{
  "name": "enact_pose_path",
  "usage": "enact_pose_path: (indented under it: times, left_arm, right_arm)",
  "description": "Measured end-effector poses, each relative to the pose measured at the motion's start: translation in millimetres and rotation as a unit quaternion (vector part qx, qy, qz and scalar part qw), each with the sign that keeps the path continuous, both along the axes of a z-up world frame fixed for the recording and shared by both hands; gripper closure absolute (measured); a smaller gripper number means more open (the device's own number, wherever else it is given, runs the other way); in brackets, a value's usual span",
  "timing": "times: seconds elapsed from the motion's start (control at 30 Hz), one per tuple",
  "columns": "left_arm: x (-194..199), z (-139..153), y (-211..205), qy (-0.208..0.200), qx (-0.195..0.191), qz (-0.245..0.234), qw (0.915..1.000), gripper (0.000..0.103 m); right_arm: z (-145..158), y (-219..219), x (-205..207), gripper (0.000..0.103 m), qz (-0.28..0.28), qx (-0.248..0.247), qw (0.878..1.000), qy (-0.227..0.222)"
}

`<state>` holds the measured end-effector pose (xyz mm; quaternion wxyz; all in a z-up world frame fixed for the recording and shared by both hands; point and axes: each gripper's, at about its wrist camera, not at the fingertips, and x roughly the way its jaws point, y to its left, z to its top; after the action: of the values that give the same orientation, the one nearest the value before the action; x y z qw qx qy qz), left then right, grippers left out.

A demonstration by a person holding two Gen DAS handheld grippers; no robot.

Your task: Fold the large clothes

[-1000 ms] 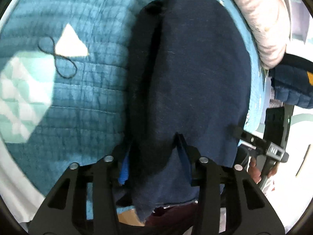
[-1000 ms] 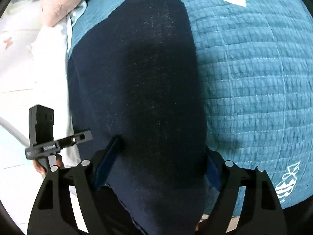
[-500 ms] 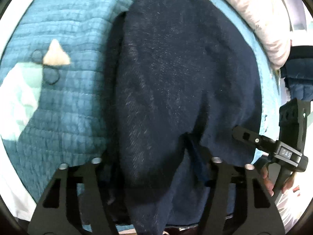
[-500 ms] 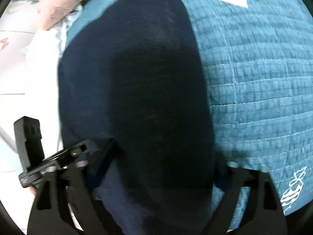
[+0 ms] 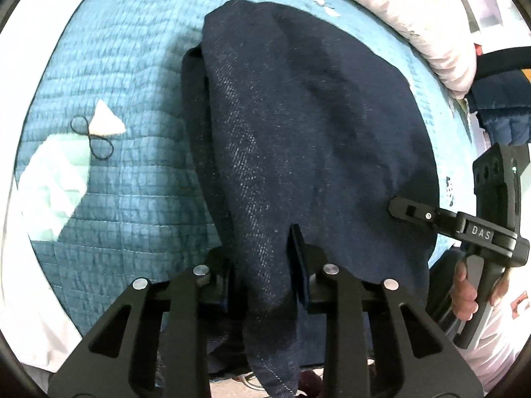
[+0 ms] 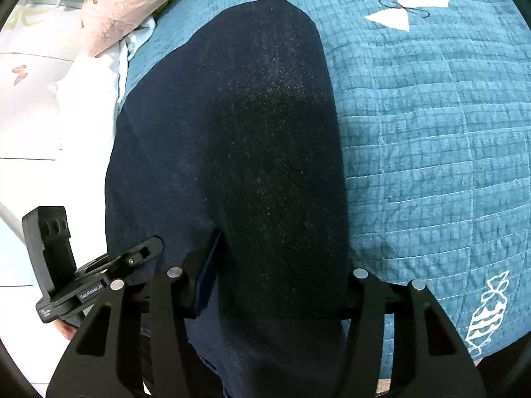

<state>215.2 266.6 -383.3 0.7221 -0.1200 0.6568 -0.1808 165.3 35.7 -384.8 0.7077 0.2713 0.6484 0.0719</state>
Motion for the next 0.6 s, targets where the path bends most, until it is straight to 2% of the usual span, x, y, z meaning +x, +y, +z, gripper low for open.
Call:
enact_pose_path:
  times: [0.2,0.43,0.5,0.6]
  left_arm:
    - [-11,11,-7,-0.006,0.006,-0.009,0.9999,0.076]
    - [-10,22,-39,-0.007,0.009,-0.014,0.9998,0.077]
    - [-13,17,-43,0.007,0.009,-0.017,0.9998,0.077]
    - [-16,15,-49,0.003,0.019,-0.012,0.9997,0.077]
  right_arm:
    - [19,-5,-14,0.057,0.013,-0.008,1.000,-0.013]
    - [49,-3,-24,0.060,0.034,-0.015,0.999,-0.036]
    - [54,0,-25,0.058,0.046,-0.037,0.998,-0.023]
    - [55,3,-27,0.060,0.034,-0.046,0.998,-0.013]
